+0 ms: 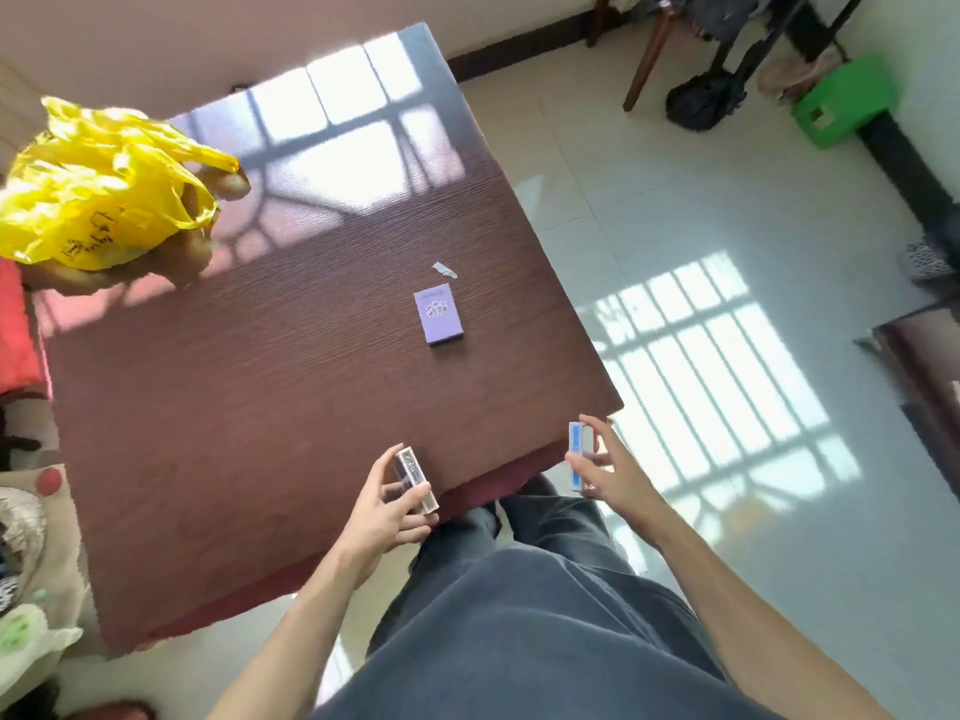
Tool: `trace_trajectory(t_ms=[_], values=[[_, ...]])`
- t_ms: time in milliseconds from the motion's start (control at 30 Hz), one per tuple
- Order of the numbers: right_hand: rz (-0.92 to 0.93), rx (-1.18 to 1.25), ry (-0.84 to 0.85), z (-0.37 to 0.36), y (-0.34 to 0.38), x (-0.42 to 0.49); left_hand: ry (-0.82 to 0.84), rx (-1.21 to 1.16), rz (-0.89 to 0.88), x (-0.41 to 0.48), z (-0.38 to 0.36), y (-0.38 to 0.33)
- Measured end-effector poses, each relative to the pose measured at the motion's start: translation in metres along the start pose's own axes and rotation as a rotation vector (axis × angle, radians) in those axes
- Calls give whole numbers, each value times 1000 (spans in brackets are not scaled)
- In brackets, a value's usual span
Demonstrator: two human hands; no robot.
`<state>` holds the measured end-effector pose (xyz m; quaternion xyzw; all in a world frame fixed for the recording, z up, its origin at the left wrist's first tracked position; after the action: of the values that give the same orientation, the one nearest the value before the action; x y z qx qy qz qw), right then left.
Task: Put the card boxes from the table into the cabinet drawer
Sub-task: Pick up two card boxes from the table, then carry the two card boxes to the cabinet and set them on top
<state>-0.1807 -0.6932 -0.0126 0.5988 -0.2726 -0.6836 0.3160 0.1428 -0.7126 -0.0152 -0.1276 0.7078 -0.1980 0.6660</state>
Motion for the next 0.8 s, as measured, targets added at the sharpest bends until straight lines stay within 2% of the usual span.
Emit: trace_trajectory(t_ms=[100,233,500,633,800], values=[[-105,221,-135,10,-38,-39,135,29,32,-5,-4,17],[-190,452,-333,9,-91,-97,296,203,57,-2,-28,19],[-192,979,-680,-27,-184,-204,629,476,185,2,-123,4],[-179,1208,-847,-43,-213,-245,741,593,242,-14,-179,9],[-142,1383,-927,-46,-242,-277,781,813,226,-34,-247,31]])
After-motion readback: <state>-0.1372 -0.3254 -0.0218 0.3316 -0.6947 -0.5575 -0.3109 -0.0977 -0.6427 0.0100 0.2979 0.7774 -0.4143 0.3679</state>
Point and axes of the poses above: each hand's wrist, its own x-axis towards the middle knuckle, its own z-axis out of the back of the hand, y = z × x, the point moved 7 cm from there along x, towards the middle knuckle, and after that the axes turned 6 degrees about z, right-handed, at the moved point
